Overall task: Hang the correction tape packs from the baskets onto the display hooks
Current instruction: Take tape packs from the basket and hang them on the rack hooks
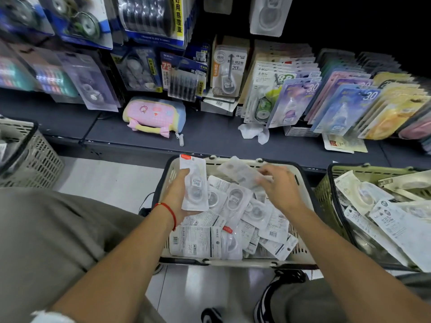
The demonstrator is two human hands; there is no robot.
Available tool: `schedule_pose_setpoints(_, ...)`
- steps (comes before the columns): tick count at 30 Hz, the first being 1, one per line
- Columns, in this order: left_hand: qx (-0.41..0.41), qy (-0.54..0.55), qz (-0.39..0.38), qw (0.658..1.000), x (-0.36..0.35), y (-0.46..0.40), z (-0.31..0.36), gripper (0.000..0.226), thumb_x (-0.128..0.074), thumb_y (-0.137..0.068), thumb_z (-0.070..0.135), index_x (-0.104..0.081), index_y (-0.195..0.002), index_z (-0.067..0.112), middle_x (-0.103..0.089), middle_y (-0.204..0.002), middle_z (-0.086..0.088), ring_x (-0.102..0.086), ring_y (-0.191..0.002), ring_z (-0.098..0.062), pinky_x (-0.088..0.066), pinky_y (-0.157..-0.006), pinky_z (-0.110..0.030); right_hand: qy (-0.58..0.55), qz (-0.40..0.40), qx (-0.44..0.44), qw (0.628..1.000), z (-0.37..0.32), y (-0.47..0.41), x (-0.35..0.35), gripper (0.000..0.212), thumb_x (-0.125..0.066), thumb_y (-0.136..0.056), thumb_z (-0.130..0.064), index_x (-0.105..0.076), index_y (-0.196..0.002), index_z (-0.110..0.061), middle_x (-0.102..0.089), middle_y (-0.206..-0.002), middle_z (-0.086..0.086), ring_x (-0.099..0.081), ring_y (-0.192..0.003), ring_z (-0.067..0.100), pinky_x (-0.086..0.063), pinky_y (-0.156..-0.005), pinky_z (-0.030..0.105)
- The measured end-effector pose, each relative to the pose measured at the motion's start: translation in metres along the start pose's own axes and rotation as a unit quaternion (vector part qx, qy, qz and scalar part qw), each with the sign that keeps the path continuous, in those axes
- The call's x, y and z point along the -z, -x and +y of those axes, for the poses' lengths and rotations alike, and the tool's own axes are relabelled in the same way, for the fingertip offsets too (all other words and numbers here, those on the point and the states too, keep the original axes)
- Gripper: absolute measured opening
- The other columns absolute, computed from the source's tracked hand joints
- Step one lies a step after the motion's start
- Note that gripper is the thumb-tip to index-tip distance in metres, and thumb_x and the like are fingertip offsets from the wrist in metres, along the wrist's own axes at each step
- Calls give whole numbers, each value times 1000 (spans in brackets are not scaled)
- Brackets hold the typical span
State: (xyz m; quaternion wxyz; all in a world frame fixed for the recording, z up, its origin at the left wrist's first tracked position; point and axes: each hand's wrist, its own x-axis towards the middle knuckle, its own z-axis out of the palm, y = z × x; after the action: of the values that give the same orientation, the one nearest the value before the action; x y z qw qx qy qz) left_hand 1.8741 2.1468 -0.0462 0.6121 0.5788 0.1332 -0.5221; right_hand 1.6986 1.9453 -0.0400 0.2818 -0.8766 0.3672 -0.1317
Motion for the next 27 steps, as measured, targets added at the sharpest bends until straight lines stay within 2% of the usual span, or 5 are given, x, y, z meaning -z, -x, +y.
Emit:
schedule_pose_setpoints(8, 45, -47, -201, 977, 21, -4, -3, 45, -69, -96, 24, -62, -138, 12, -74, -125, -18, -76, -105, -32, -64, -81, -48, -77, -22, 230, 970, -36, 2, -27, 25, -84, -79, 8, -83, -98, -9, -74, -123, 8, -55, -119, 22, -34, -107, 15)
schedule_pose_setpoints(16, -11, 4, -71, 997, 28, -6, -10, 38, -62, -92, 1, -66, -128, 13, -77, -112, -20, -78, -92, -37, -65, -72, -49, 42, -224, -58, 972, 22, 3, -75, 64, -61, -106, -36, -34, -161, -18, -31, -170, 8, -28, -157, 29, -26, -126, 47)
schedule_pose_setpoints(20, -17, 5, -43, 999, 28, -3, -11, 53, -62, -90, 7, -60, -141, 16, -67, -137, -21, -68, -117, -38, -58, -96, -55, 97, -196, -100, 971, 33, 11, -93, 83, -77, -93, -45, -32, -160, -26, -44, -157, 12, -40, -145, 34, -30, -118, 48)
schedule_pose_setpoints(23, -31, 24, -35, 999, 28, -3, -11, 50, -57, -91, 8, -60, -140, 18, -66, -136, -20, -64, -120, -38, -50, -107, -57, -66, -199, -191, 959, 48, 3, -75, 97, -90, -82, -22, -32, -159, -23, -43, -149, 14, -48, -135, 36, -49, -103, 44)
schedule_pose_setpoints(27, -63, 39, -46, 996, 23, -4, -15, 40, -58, -92, 4, -66, -128, 19, -71, -124, -16, -68, -111, -36, -60, -87, -49, -285, -151, -267, 908, 75, 3, -33, 65, -83, -85, -2, -52, -140, -22, -62, -133, 9, -63, -110, 23, -55, -82, 36)
